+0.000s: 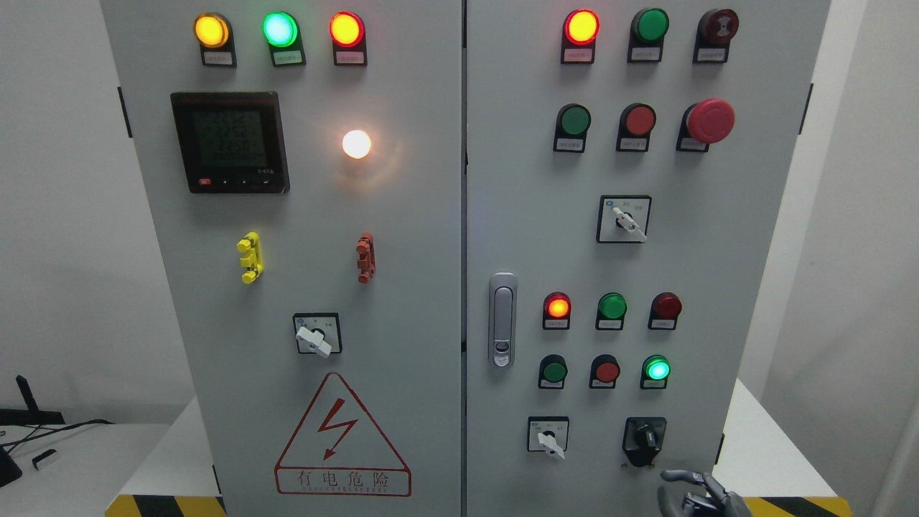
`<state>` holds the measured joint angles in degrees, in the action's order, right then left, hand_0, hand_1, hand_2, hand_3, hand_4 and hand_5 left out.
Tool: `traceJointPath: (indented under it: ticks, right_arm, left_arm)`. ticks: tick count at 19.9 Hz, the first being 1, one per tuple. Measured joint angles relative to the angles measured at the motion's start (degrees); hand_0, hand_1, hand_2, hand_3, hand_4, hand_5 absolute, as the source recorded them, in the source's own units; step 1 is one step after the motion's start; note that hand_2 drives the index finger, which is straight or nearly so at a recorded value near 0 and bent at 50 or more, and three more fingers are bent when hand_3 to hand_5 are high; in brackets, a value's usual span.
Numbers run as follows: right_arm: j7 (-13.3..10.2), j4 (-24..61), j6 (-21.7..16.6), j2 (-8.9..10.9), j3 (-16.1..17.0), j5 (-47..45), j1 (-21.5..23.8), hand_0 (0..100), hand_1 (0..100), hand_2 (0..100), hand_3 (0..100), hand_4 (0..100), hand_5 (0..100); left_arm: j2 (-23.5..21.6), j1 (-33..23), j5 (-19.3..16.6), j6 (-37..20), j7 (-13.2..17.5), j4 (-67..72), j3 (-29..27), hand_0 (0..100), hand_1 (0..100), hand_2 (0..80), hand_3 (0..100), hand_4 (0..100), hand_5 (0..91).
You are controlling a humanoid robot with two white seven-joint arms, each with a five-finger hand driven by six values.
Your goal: Trip black knob to open circuit
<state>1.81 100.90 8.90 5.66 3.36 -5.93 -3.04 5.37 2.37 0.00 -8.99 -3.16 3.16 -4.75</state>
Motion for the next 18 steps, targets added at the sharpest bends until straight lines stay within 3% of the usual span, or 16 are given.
traceJointPath:
  ticks: [2,5,18]
  right_arm:
    - [0.4,1.2,0.4,0.04,0.7,-2.1,1.7,11,11,25,52,48,47]
    - [1.0,3.4,1.3,0.23,1.9,-5.2,4.9,2,8,23,48,44,41]
    - [4.1,11.0,1.8,0.5,6.4,-10.3,12.5,0,0,17,30,29,29]
  left_arm:
    - [0.0,0.0,0.0,0.0,0.0,0.0,0.0,12,39,0.0,0,0,0.0]
    - [0.0,0.0,0.0,0.0,0.0,0.0,0.0,12,39,0.0,0,0,0.0]
    - [0.0,0.0,0.0,0.0,0.0,0.0,0.0,12,39,0.0,0,0,0.0]
